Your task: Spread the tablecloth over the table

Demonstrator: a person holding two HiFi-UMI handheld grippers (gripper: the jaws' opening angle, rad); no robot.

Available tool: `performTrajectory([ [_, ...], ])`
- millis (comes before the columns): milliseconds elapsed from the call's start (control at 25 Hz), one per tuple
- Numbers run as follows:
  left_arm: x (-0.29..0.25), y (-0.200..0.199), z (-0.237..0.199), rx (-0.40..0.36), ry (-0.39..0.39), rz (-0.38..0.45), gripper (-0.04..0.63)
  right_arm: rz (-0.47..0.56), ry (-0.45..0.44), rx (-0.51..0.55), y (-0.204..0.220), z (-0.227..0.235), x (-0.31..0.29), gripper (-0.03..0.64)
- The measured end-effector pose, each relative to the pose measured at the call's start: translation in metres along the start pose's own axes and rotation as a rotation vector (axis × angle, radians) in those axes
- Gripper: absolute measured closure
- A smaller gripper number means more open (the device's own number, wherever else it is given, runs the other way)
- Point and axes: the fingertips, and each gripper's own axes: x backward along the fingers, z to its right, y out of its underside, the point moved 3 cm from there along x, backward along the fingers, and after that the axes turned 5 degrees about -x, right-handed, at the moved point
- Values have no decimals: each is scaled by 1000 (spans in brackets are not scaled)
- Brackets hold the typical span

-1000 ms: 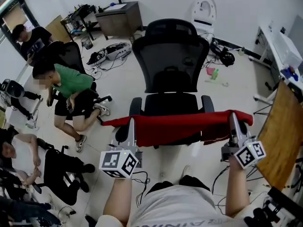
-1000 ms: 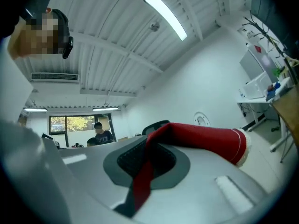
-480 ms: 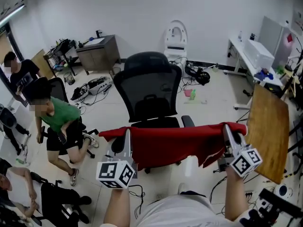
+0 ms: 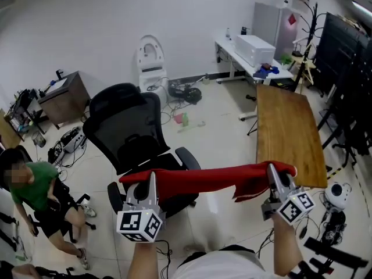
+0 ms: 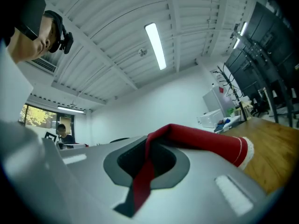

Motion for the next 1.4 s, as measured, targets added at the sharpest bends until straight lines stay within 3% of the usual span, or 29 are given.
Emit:
performTrajectory([
  [320, -59, -4, 131, -40, 210, 4, 580, 144, 174, 50, -61, 72, 113, 603],
  [600, -104, 19, 282, -52, 393, -38, 580, 167, 378, 138, -102, 154, 234, 603],
  [920, -127, 48, 420, -58, 501, -45, 580, 159, 507, 194, -133, 227, 341, 603],
  [1160, -138, 61, 474, -80, 547, -64, 580, 171, 555, 181, -143, 266, 377, 602],
  [1400, -172, 60, 488, -80, 561, -86, 580, 163, 574, 147, -155, 299, 362, 603],
])
